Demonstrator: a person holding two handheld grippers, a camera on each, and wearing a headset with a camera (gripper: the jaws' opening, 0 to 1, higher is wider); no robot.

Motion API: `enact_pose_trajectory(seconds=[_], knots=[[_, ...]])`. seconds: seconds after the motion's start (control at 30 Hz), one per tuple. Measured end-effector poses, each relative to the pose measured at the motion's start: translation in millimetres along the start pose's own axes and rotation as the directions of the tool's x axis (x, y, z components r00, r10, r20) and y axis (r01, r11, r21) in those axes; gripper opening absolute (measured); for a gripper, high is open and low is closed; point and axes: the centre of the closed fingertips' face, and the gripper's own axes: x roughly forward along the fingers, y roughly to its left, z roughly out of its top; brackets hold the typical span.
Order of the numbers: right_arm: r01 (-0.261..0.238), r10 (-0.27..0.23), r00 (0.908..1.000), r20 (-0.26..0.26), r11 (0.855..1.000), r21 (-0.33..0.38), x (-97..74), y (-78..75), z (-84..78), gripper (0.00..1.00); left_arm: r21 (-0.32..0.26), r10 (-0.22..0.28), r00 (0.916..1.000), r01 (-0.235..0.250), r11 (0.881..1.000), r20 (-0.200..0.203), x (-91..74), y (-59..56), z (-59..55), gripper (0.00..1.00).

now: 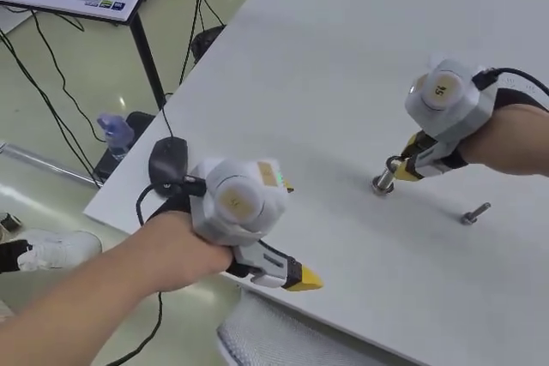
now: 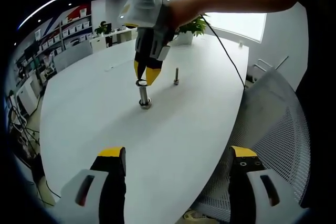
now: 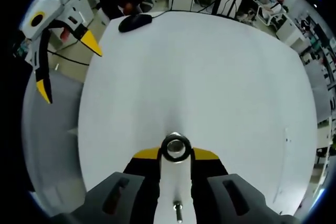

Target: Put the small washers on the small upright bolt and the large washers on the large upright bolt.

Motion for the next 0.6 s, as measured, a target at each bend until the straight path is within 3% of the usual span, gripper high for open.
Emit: enact_pose_trajectory(seconds=[0.6], knots=[[-0.014,0.013,0.9993,-0.036,1.000,-0.007,16.4,1.3,-3.1,0.21,-0.015,0.006,0.9999,-0.006,1.000,-0.011,-2.0,2.3,-8.1,0.79]])
